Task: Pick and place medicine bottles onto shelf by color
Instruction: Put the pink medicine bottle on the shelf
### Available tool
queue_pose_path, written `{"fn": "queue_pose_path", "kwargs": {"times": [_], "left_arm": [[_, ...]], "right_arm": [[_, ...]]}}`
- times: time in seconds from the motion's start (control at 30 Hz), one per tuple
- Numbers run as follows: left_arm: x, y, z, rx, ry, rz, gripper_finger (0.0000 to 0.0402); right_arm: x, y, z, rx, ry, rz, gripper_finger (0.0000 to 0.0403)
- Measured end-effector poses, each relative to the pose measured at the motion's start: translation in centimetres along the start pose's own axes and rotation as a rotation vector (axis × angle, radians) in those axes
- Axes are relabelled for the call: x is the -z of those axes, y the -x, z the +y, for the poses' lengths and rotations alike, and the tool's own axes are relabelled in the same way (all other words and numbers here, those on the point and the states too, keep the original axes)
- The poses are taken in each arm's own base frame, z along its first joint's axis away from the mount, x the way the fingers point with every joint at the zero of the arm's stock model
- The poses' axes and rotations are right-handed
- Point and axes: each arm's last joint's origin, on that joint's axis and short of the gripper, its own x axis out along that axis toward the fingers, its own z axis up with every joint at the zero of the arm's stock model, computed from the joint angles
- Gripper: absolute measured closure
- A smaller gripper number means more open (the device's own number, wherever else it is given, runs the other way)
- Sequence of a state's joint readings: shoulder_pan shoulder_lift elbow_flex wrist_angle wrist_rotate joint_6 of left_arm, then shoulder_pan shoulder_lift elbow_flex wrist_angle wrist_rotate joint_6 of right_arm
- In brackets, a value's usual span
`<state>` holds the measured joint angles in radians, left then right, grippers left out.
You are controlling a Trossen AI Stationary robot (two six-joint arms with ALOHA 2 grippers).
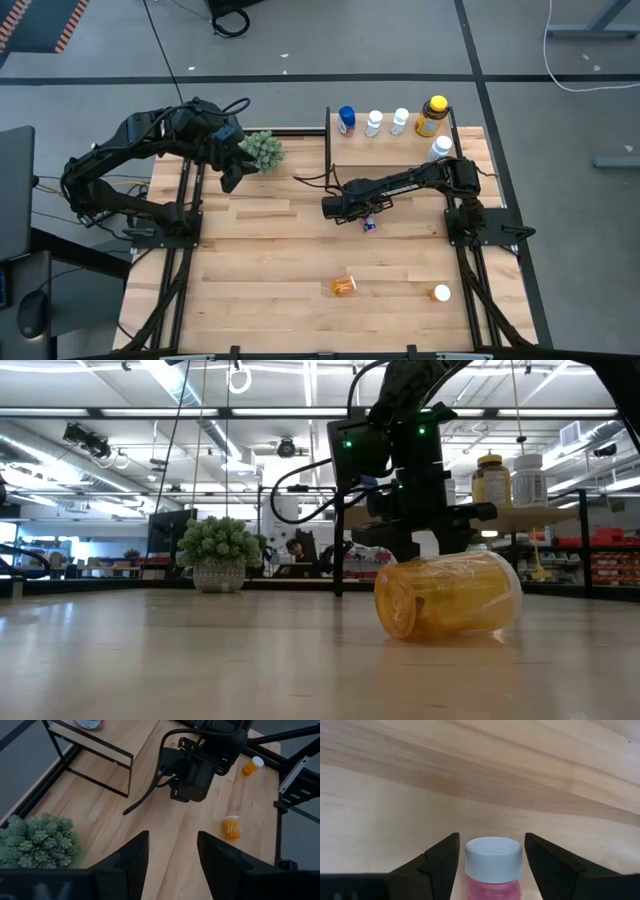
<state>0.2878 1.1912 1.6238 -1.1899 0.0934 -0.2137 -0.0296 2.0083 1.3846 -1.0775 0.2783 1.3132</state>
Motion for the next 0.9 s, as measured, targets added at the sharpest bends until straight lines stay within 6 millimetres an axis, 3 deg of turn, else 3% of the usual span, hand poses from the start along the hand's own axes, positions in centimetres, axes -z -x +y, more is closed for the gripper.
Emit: {"fn": "queue_pose_path", "kwargs": {"times": [0.4, 0.6, 0.9], "left_arm": [[0.1, 0.0, 0.0, -0.005, 0.005, 0.008, 0.0224], [0.3, 0.0, 0.1, -0.011, 0.008, 0.034, 0.0227], [0.6, 0.0, 0.1, -0.016, 0.005, 0.055, 0.0225]], "right_arm": [[0.8, 0.1, -0.1, 0.017, -0.041, 0.006, 0.017], [2.4, -1.5, -0.6, 0.017, -0.085, 0.047, 0.017], [2.6, -1.0, -0.2, 0.015, -0.062, 0.016, 0.017]]}}
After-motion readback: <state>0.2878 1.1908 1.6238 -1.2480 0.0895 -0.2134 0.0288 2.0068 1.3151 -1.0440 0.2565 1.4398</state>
